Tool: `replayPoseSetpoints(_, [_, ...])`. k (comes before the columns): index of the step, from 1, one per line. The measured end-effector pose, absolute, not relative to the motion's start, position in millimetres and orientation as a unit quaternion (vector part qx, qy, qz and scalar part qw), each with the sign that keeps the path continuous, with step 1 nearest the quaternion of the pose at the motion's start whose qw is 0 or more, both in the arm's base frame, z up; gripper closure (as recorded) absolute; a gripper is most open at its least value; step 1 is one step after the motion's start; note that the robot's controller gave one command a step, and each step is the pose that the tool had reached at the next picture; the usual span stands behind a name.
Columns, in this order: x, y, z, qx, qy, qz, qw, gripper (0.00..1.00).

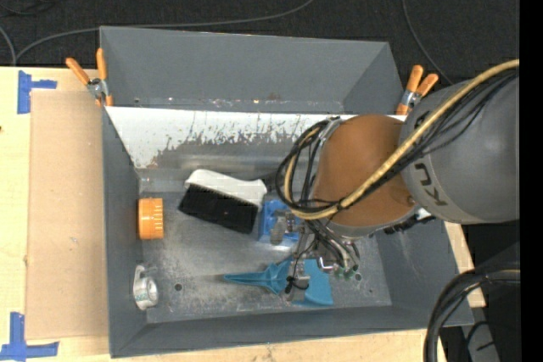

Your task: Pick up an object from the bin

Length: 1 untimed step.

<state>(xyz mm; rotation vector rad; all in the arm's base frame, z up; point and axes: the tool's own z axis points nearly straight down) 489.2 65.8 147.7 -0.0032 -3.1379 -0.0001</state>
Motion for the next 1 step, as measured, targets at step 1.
replayPoseSetpoints(1, [476.9, 38.2, 71.3, -0.009, -1.0, -0.001, -0.005, 0.0])
